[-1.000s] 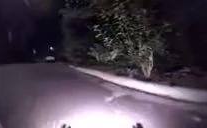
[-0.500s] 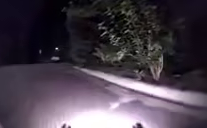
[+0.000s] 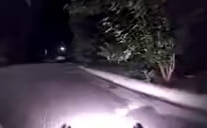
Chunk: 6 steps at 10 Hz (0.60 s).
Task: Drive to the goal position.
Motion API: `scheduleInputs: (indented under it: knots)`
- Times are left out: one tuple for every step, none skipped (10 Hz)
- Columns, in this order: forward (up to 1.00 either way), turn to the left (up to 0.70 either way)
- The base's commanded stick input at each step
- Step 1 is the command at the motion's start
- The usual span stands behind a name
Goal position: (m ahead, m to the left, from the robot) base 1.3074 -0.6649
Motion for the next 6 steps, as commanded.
scheduleInputs:
  knots:
    - [0.45,0.27]
    - [0.45,0.27]
    - [0.45,0.27]
    - [0.45,0.27]
    - [0.45,0.27]
    - [0.45,0.27]
